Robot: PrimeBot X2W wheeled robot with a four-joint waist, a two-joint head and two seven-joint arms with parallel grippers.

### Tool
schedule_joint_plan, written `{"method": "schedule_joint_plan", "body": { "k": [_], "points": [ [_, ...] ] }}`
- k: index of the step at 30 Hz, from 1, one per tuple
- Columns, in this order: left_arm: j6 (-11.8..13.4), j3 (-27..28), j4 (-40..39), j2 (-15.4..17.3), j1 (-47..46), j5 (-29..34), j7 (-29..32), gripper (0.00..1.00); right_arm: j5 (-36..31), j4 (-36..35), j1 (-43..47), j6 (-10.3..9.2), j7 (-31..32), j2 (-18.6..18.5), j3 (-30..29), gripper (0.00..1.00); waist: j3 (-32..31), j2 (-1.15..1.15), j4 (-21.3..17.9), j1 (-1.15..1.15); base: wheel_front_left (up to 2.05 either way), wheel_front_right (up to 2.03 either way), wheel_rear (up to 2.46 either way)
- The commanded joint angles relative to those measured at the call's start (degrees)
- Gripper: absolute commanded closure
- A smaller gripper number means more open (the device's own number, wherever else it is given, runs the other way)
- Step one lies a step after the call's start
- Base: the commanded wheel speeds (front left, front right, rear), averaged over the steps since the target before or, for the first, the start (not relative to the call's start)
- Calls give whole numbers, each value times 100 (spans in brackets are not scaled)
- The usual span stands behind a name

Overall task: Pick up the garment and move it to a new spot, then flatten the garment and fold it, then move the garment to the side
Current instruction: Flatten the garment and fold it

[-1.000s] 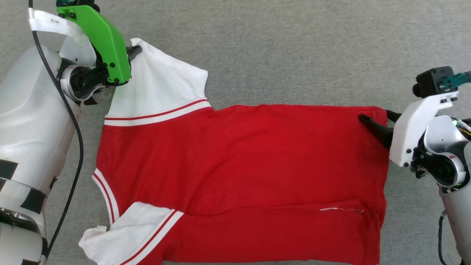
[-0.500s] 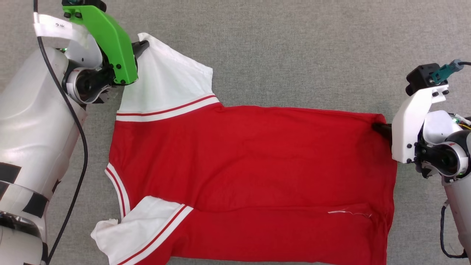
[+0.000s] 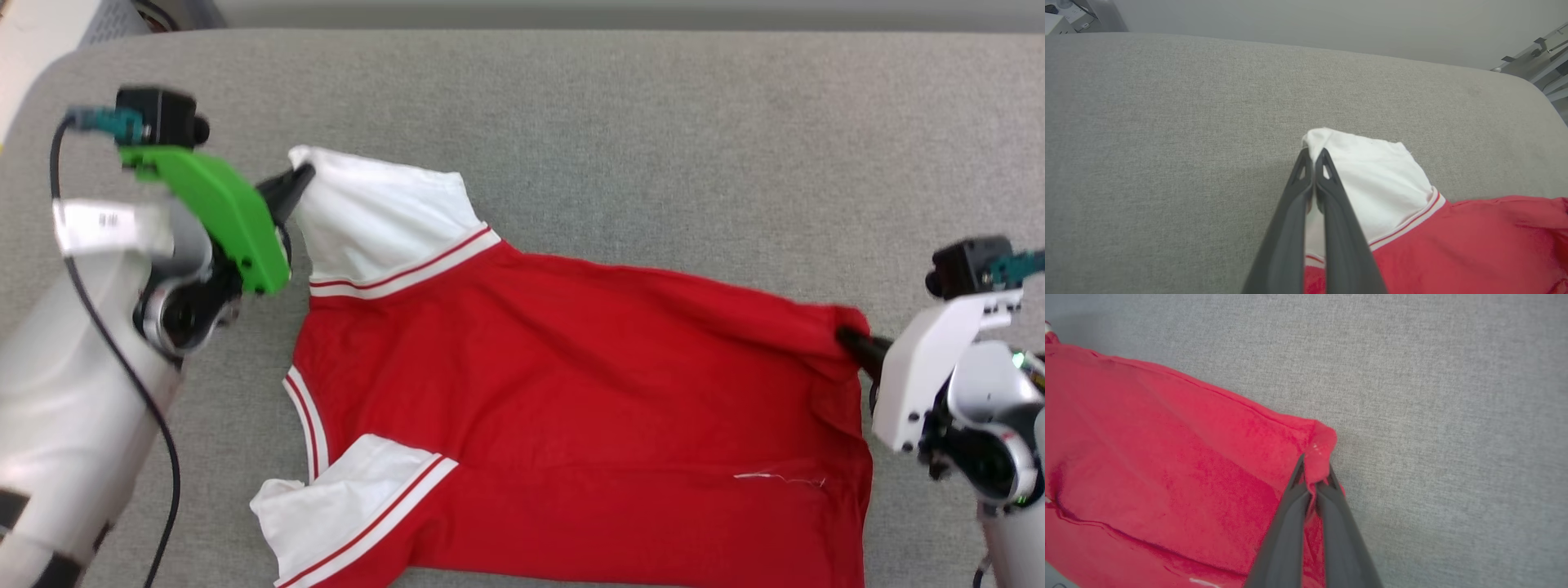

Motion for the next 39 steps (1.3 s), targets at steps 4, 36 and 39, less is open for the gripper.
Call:
{"method": "schedule_joint_plan", "body": {
  "k": [4, 36, 39],
  "points": [
    [166, 91, -546, 217, 986, -235, -334, 100, -70, -121, 662, 3, -285, 201, -131, 100, -388, 0, 170, 0, 0, 0, 0],
    [1564, 20, -2739, 549, 4596, -762, -1349, 100, -96, 590, 2706, 3, -1710, 979, -738, 0, -1134, 0, 514, 0, 0, 0, 0],
    [1420, -32, -2409, 332, 4441, -707, -1443, 0, -87, 583, 2700, 3, -1811, 1043, -718, 0, -1134, 0, 499, 0, 0, 0, 0]
  ]
}}
